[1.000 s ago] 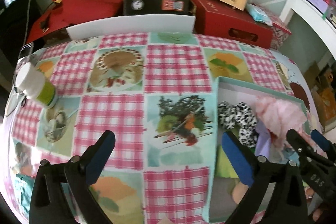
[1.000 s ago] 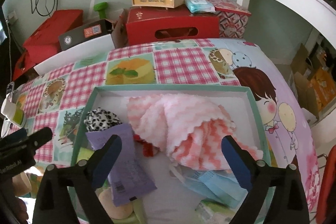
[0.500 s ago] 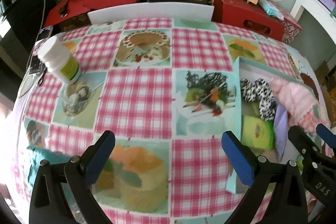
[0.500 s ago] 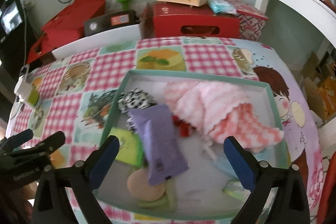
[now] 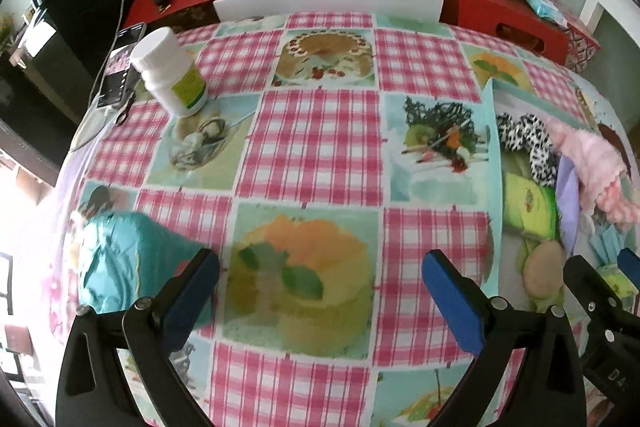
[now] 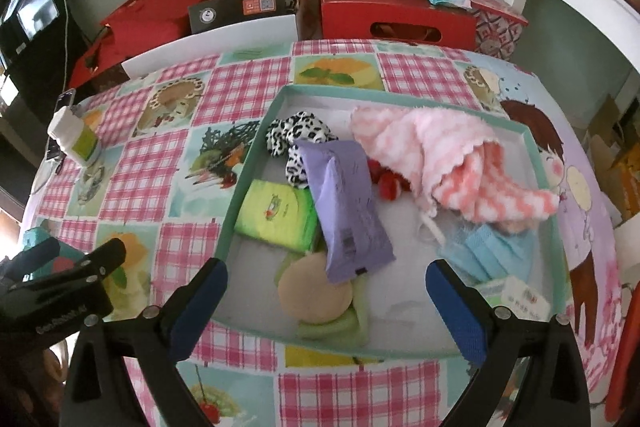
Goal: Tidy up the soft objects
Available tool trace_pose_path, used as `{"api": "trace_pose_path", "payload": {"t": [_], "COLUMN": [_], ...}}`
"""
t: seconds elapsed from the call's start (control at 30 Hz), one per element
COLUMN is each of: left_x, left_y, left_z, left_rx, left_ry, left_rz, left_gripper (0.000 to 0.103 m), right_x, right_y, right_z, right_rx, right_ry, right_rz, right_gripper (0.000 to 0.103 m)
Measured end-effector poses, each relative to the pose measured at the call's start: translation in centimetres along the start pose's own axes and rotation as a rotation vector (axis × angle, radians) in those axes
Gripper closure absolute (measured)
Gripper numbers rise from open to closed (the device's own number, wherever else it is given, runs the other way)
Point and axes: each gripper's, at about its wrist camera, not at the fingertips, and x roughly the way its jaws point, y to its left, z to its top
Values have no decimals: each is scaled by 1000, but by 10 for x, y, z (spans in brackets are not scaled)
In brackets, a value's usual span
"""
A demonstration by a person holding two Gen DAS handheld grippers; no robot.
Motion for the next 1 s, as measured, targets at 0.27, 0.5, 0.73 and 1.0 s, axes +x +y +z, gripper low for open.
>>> {"api": "trace_pose_path", "payload": {"t": [0.27, 0.5, 0.73, 1.0], "left_x": [-6, -14, -22, -29], "left_y": [2, 3, 8, 10], "left_z": [-24, -41, -52, -59], "left_rx": [23, 52, 55, 69], "left_ry": [40, 61, 69, 77], "left_rz": [52, 66, 83, 83], "left_gripper": [2, 2, 2, 2], "right_x": [-5, -11, -17, -24], "right_y": [3, 6, 5, 5], "right_z": [-21, -41, -50, -55], "right_rx": [-12, -35, -43, -66], "right_ry": [54, 90, 108, 115], "right_rz": [0, 9, 5, -11], "right_gripper": [2, 2, 2, 2]}}
